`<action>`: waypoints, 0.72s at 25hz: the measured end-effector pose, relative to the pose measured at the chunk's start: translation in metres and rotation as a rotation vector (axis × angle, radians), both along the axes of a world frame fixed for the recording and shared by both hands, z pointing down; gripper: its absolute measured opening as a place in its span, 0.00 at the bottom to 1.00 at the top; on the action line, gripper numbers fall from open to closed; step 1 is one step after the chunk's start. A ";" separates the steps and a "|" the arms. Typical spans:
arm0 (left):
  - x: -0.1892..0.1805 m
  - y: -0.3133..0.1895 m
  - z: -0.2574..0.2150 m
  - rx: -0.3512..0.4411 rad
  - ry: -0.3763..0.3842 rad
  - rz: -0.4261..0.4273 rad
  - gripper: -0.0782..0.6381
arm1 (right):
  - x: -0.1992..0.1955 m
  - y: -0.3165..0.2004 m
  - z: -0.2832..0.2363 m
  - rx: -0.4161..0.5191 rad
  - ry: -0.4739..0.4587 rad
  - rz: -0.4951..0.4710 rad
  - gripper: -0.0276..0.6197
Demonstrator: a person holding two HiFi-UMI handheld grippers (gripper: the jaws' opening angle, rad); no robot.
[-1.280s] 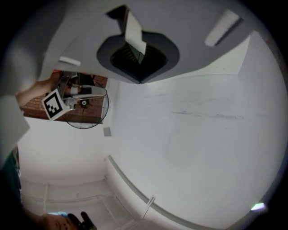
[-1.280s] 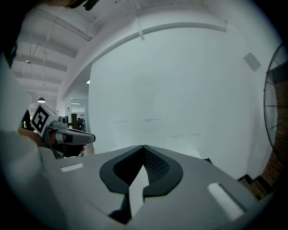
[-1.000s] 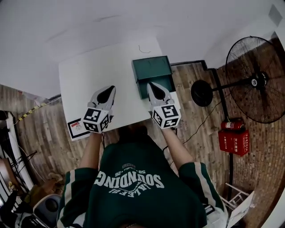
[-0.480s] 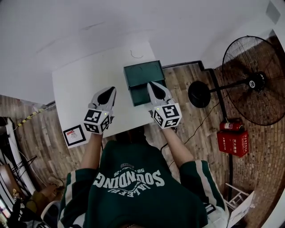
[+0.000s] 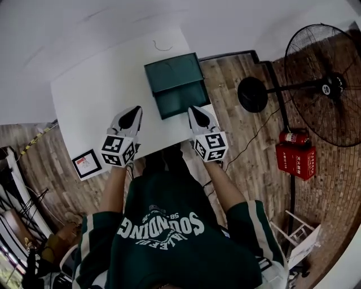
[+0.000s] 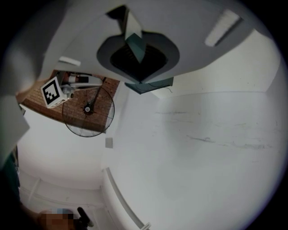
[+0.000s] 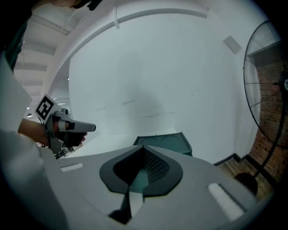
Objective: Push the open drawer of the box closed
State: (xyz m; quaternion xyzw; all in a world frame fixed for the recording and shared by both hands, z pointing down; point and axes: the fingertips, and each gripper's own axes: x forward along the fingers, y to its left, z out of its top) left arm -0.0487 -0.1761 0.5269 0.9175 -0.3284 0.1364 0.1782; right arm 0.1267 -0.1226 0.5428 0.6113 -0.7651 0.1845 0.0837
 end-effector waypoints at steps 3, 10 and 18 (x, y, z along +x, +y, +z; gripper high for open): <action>0.005 0.006 0.012 -0.026 -0.013 0.011 0.18 | 0.007 0.015 0.023 -0.047 -0.004 0.018 0.04; 0.008 0.017 0.025 -0.055 -0.037 0.011 0.18 | 0.016 0.036 0.068 -0.130 0.015 0.027 0.06; -0.009 0.018 0.032 -0.080 -0.056 -0.032 0.18 | 0.006 0.031 0.132 -0.337 -0.005 -0.017 0.19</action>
